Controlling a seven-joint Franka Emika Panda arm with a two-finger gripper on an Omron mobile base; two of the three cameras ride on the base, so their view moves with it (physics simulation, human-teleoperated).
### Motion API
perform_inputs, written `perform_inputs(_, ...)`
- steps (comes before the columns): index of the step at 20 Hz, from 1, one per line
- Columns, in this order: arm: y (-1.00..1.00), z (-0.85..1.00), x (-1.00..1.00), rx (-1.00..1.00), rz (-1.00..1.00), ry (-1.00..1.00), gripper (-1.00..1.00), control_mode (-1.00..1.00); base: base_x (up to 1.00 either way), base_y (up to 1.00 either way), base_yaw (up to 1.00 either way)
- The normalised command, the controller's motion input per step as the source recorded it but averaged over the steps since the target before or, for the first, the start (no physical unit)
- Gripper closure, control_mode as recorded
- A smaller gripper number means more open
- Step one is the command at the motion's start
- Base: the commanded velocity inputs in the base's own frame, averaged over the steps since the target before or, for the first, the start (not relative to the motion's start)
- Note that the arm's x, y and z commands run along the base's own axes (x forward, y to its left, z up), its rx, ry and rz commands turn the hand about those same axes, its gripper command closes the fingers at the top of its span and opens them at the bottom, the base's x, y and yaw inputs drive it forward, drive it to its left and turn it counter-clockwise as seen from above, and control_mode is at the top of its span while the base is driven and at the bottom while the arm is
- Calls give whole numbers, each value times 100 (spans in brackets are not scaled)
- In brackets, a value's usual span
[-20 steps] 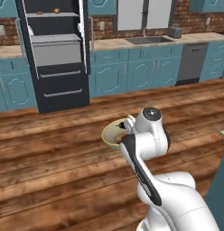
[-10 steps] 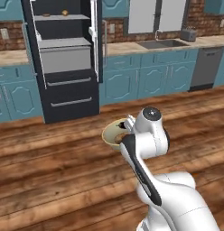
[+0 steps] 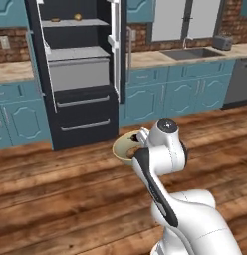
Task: Pick the chicken drumstick and eggplant from their plates and place them in the bowl. Then put the bowl in the fridge.
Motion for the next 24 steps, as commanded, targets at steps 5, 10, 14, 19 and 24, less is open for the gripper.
perform_inputs(5, 0, 0, 0, 0, 0, 0, 100, 100, 89, 38, 0)
perform_inputs(10, 0, 0, 0, 0, 0, 0, 100, 100, 90, 36, 0)
perform_inputs(14, 0, 0, 0, 0, 0, 0, 100, 100, 90, 37, 0)
perform_inputs(19, 0, 0, 0, 0, 0, 0, 100, 100, 89, 37, 0)
perform_inputs(24, 0, 0, 0, 0, 0, 0, 100, 100, 89, 37, 0)
